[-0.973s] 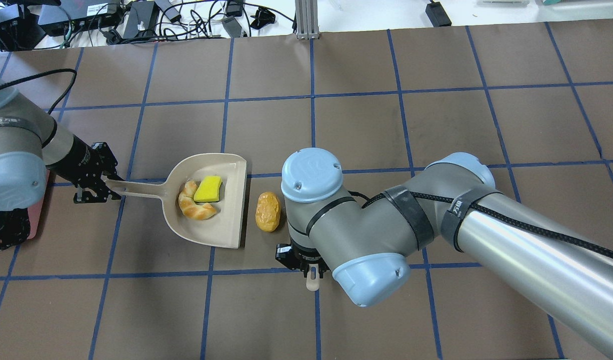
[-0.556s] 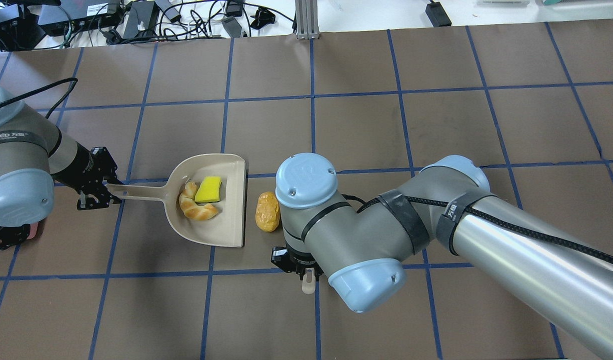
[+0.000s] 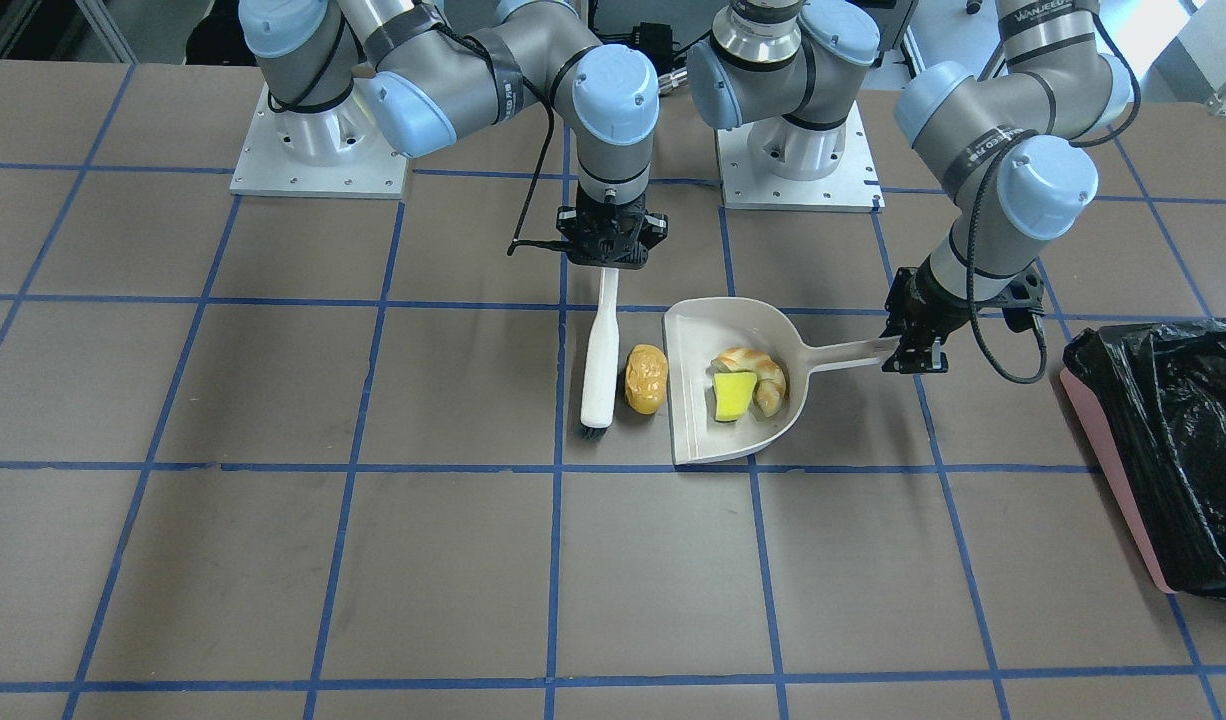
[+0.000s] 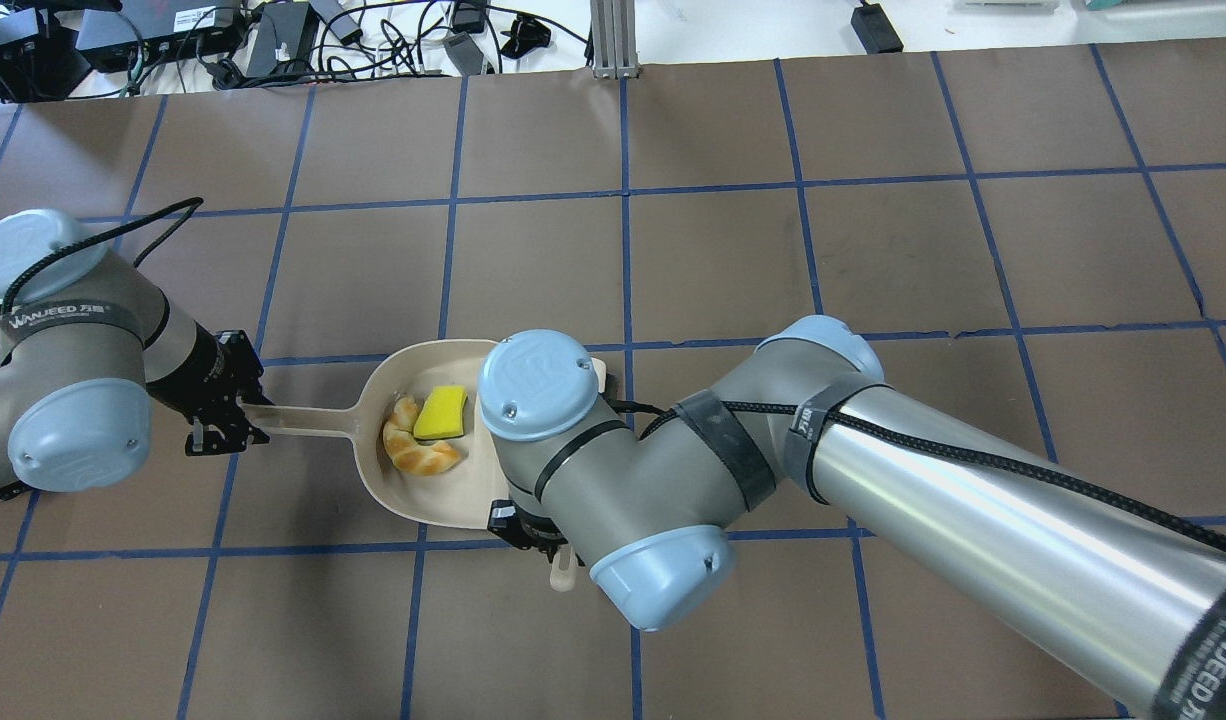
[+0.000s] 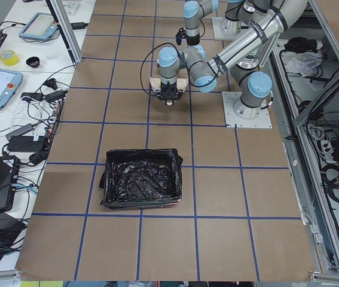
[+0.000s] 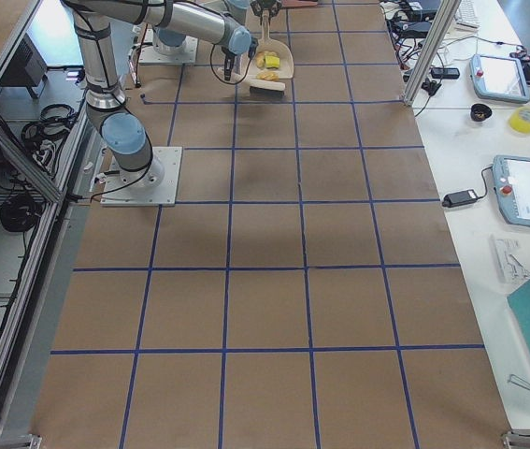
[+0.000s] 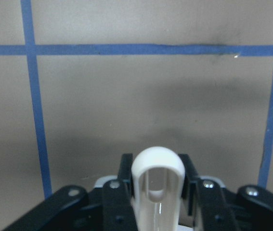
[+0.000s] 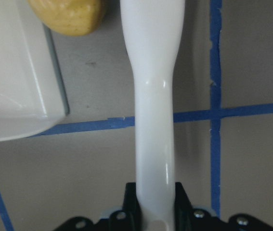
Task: Sweep and dump trash into bin
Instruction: 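Sweep the yellow potato into the dustpan with the brush in the right gripper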
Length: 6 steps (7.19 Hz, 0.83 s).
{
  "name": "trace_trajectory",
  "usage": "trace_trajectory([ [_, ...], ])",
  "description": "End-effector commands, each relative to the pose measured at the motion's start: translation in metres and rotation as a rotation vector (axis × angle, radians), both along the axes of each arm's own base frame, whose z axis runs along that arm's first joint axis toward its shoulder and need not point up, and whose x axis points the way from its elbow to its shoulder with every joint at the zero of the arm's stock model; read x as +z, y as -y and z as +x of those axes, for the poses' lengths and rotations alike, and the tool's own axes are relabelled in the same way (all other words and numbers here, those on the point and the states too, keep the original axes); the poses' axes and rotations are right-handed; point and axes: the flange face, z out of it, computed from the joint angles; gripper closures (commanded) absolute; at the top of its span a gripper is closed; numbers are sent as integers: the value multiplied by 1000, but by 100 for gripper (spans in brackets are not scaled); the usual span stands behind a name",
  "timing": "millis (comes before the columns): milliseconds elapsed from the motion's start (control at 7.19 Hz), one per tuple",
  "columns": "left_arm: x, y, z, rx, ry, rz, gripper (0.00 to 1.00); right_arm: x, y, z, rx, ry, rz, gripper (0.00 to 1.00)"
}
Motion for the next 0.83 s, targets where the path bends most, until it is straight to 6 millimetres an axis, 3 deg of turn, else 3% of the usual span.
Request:
trace_trajectory([
  [0, -5, -2, -26, 3, -1, 10, 100, 10, -3, 23, -12, 39, -8, 100],
  [278, -2, 10, -37, 0, 1, -44, 100, 5, -4, 43, -36, 94, 35, 100],
  [417, -2, 15, -43, -4, -64, -68, 100, 15, -6, 54, -44, 100, 26, 100],
  [695, 9, 25, -48, -42, -167, -131, 100, 44, -14, 34, -44, 33, 75, 100],
])
